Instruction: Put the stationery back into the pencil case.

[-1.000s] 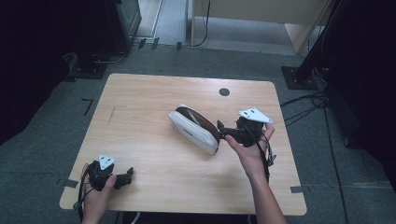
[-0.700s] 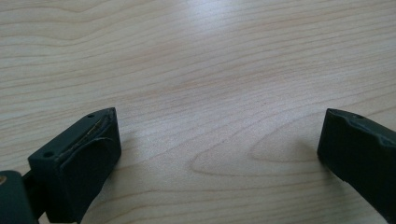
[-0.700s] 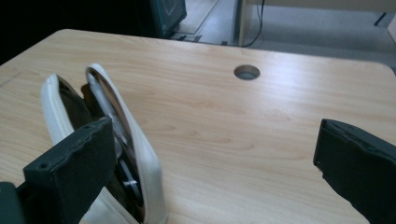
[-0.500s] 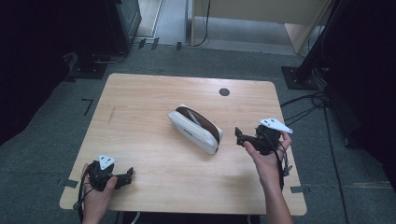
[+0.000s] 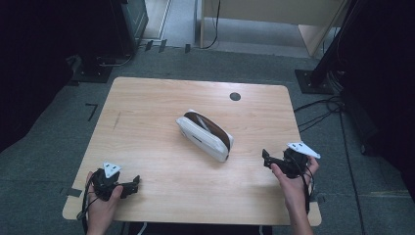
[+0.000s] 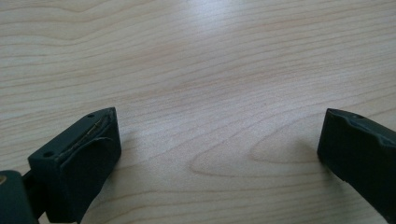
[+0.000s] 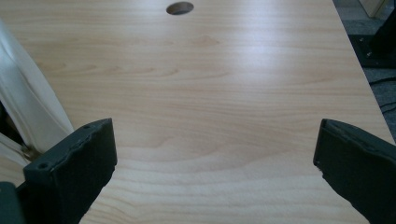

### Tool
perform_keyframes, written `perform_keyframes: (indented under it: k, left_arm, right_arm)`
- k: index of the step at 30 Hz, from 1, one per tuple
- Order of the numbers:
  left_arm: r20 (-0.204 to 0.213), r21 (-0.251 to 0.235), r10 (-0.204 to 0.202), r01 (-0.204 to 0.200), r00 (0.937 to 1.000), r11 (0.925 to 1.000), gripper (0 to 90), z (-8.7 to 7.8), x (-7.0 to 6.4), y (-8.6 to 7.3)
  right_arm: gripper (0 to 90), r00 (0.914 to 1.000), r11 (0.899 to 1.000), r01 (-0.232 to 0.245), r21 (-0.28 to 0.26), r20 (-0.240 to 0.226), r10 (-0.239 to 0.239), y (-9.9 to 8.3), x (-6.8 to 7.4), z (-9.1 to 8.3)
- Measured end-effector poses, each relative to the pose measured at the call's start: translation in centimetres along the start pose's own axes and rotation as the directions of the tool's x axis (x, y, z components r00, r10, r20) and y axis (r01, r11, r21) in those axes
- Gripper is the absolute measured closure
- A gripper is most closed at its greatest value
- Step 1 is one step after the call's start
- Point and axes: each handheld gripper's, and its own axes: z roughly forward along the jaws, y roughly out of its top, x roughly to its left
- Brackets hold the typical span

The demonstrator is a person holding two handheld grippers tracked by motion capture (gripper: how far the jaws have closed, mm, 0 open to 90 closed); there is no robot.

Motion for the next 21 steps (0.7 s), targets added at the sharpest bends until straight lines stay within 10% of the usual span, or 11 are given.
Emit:
perform_keyframes:
  k: [21]
  left_arm:
    - [0.011, -0.002, 0.01, -0.01, 0.9999, 0.9999, 0.0, 0.0, -0.1, 0.0]
  right_arm:
    - [0.0, 0.9975, 0.994, 0.032, 0.105, 0.059, -0.038, -6.2, -3.5, -0.1]
